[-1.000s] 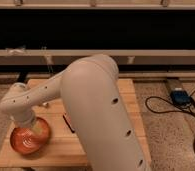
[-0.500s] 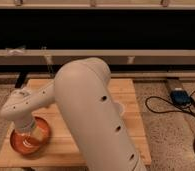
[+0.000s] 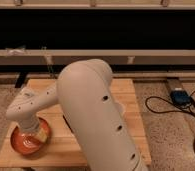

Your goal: Push the ceramic bowl across the table

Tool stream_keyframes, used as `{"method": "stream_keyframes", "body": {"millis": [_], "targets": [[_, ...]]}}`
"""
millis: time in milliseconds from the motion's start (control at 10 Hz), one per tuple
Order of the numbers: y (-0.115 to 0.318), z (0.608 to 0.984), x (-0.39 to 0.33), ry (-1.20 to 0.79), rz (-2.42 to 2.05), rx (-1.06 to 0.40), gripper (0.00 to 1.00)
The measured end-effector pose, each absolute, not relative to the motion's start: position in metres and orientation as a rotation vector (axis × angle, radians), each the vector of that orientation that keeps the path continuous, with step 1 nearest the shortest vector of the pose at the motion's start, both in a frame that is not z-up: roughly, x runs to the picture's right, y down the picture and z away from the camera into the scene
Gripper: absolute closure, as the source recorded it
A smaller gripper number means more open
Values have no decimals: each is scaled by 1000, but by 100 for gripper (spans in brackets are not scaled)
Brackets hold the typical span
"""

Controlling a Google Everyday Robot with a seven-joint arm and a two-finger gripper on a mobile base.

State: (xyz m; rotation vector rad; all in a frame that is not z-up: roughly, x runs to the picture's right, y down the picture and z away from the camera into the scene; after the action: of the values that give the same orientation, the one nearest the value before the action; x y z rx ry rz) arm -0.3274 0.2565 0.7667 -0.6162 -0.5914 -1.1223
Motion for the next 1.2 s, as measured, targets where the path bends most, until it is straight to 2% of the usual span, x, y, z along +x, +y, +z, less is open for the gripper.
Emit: {"method": "stream_keyframes", "body": {"millis": [1200], "targets": [[270,766,-166,-482,-762,-657,20]]}}
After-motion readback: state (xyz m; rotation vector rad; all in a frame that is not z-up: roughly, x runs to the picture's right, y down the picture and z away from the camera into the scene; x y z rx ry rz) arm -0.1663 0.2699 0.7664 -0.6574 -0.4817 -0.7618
